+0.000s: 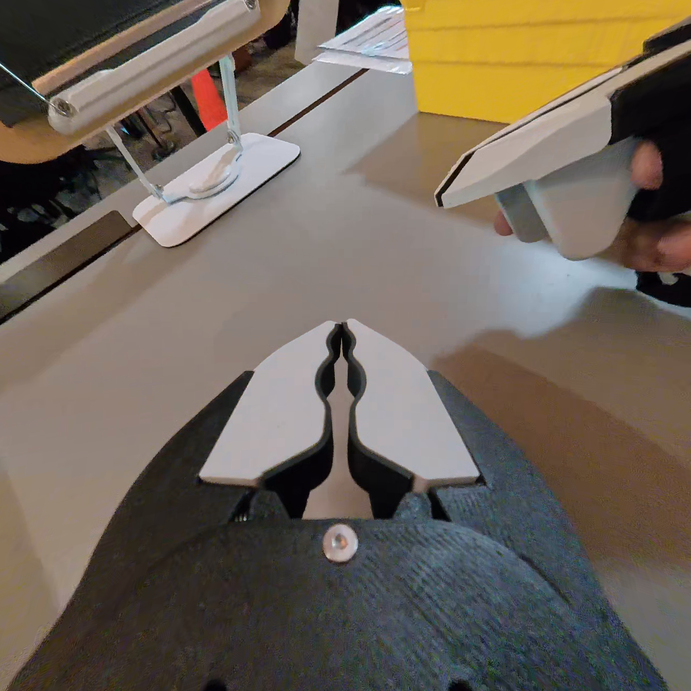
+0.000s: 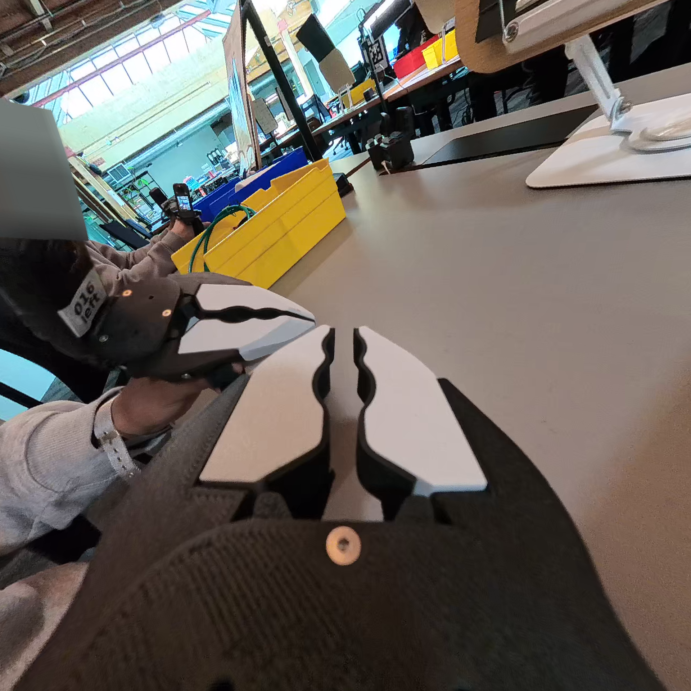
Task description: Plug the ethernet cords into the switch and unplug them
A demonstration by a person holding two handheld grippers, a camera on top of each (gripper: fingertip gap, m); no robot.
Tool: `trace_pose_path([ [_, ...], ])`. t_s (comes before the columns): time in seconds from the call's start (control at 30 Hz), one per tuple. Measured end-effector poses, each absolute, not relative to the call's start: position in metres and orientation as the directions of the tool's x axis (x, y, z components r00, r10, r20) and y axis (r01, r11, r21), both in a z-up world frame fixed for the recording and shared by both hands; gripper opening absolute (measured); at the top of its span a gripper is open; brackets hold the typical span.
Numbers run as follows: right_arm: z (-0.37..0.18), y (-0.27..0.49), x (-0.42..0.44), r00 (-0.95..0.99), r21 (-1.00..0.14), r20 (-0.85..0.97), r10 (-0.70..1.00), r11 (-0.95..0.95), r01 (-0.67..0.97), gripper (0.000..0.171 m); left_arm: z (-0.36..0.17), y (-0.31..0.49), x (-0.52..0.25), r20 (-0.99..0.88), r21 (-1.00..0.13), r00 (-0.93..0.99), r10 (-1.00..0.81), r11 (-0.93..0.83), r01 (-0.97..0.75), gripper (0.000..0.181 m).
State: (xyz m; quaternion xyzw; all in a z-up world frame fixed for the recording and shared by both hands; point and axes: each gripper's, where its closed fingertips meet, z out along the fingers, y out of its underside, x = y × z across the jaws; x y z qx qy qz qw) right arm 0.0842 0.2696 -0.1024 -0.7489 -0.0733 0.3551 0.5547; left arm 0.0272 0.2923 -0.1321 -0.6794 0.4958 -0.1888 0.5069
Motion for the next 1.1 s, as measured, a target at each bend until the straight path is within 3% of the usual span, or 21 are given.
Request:
trace_pose_path([
  [0.43, -0.103, 0.267, 0.085, 0.726, -0.874, -0.468, 0.503, -0.383, -0.298, 0.010, -0.126, 0.299, 0.026, -0.018, -0.933, 0.441, -0.897, -0.143, -0.329, 0.008],
  [1.1, -0.107, 0.263, 0.073, 0.678, -0.848, -0.513, 0.526, -0.432, -0.305, 0.012, -0.122, 0.315, 0.017, 0.110, -0.944, 0.467, -0.877, -0.239, -0.227, 0.038],
])
